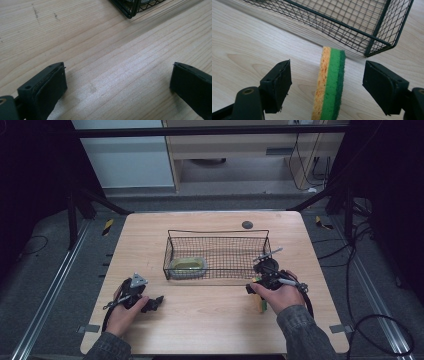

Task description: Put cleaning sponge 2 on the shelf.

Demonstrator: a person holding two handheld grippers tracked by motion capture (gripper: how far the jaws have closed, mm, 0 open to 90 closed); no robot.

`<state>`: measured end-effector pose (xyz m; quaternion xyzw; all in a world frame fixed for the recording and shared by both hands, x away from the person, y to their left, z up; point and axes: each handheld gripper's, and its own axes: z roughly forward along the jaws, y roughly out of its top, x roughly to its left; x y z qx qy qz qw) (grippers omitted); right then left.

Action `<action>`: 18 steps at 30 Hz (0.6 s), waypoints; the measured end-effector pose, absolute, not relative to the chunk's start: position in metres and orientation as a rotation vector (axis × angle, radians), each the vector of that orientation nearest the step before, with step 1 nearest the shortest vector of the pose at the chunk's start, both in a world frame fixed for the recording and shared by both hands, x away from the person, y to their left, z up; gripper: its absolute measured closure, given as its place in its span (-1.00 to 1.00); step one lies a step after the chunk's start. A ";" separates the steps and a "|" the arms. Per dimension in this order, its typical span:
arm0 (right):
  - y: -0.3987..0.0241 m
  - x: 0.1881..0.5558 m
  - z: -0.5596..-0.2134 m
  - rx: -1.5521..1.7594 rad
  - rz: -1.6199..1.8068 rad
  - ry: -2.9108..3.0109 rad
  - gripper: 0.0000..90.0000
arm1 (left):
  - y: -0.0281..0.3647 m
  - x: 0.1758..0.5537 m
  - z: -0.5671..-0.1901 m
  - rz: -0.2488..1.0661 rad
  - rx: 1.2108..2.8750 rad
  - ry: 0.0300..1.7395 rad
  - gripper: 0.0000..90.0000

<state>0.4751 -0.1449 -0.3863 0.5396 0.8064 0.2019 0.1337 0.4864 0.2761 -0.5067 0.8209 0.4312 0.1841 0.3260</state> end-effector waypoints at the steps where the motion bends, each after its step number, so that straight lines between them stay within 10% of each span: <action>1: -0.145 0.476 -0.388 1.570 0.573 2.340 -0.46 | 0.276 0.486 -0.507 0.482 2.152 1.130 -1.00; 18: -0.144 0.486 -0.416 1.566 0.463 2.431 -0.17 | 0.275 0.489 -0.506 0.483 2.152 1.133 -1.00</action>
